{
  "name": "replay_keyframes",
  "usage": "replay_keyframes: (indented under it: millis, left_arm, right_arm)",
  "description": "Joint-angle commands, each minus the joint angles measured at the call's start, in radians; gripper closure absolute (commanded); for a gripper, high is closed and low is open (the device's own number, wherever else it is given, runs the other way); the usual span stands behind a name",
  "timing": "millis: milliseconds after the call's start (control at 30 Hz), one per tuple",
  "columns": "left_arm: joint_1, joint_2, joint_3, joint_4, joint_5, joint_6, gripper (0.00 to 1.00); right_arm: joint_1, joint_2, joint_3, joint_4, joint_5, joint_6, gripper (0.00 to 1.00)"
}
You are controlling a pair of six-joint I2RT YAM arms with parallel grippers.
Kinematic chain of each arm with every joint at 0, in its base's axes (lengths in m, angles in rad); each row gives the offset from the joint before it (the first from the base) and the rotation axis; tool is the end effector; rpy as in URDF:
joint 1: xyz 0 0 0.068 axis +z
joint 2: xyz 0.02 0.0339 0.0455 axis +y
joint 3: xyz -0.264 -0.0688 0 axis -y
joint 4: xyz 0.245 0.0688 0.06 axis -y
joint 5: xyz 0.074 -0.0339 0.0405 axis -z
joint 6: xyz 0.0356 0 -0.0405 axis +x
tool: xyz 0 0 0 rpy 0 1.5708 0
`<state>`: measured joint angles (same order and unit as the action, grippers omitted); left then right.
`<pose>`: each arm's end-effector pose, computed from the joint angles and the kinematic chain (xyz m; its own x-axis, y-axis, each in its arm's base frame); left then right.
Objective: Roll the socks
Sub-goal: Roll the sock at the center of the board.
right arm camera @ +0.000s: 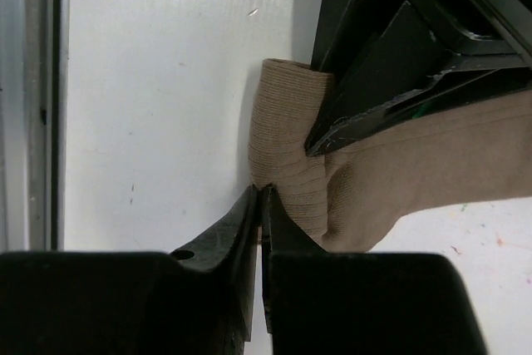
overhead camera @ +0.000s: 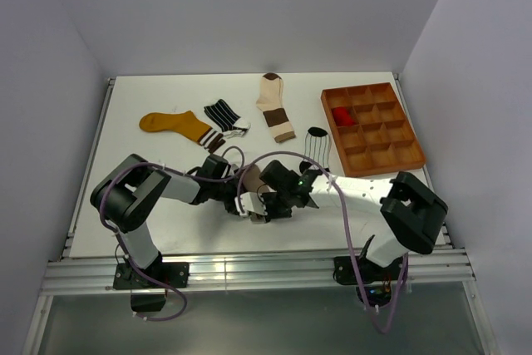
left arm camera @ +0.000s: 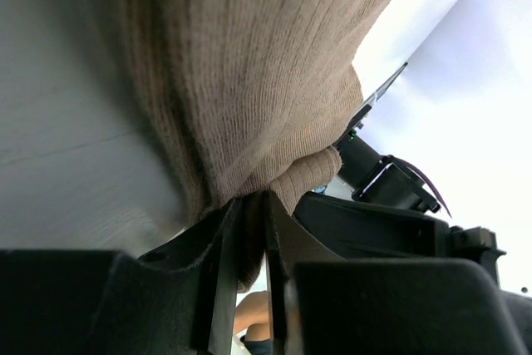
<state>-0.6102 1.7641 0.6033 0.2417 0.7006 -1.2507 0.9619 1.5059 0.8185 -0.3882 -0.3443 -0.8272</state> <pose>0.2202 -0.1820 0.0913 -0.9250 -0.2386 0.2957 -0.3798 0.5591 -0.7370 0.1511 0.2377 0.1733 0.2952 -0.7880 -0.5403 -0.9552 -0.2558 -0.1487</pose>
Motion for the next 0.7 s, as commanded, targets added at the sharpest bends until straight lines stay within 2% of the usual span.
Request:
replay_keyframes:
  millis: [0, 400, 667]
  left_arm:
    - [0.001, 0.018, -0.043, -0.042, -0.092, 0.033, 0.77]
    - [0.001, 0.011, -0.051, -0.030, -0.112, 0.066, 0.75]
    - [-0.005, -0.035, -0.057, -0.048, -0.154, 0.118, 0.65]
  right_arm:
    - [-0.044, 0.059, 0.080, -0.201, -0.145, -0.023, 0.96]
    - [-0.166, 0.215, 0.252, -0.399, -0.289, -0.059, 0.97]
    - [-0.199, 0.351, 0.376, -0.552, -0.364, -0.090, 0.97]
